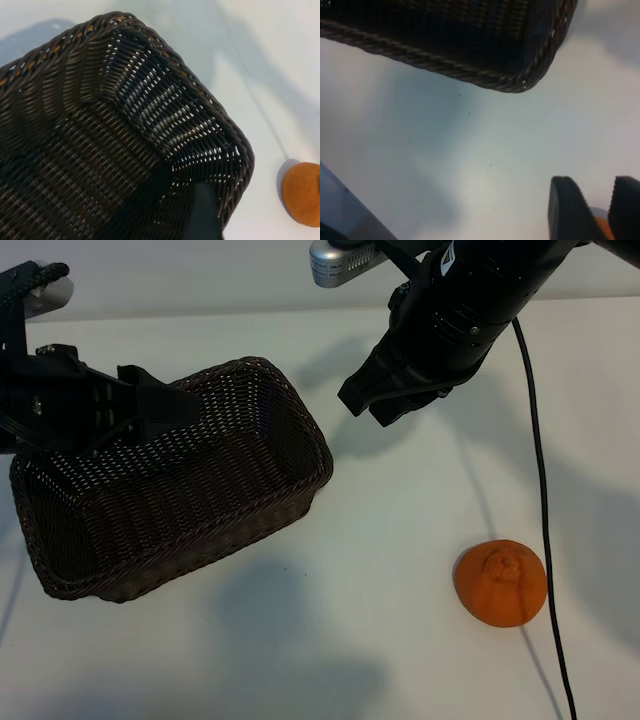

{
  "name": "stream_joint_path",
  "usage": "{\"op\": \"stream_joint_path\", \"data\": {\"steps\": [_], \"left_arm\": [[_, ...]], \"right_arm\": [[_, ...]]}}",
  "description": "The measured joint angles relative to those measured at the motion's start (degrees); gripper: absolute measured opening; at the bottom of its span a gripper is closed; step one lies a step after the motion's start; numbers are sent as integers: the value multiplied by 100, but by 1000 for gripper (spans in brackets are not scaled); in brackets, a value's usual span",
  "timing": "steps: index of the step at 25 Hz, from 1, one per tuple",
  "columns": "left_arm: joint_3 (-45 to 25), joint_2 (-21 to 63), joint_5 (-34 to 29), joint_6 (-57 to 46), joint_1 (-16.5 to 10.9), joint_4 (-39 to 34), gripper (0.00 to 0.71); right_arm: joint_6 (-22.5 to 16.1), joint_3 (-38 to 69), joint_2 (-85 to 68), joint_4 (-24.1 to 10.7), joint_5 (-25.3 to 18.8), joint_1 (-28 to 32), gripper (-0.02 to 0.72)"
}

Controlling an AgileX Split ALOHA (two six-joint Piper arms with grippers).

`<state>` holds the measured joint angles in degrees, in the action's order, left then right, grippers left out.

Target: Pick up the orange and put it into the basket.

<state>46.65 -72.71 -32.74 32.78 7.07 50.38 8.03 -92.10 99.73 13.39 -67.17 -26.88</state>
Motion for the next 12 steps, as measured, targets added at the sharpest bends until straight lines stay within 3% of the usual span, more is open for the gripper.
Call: {"op": "stream_joint_path", "data": {"steps": [12], "left_arm": [[0,0,166,-184,0,-81,589]], "right_arm": [[0,0,0,0,6,0,239]]}}
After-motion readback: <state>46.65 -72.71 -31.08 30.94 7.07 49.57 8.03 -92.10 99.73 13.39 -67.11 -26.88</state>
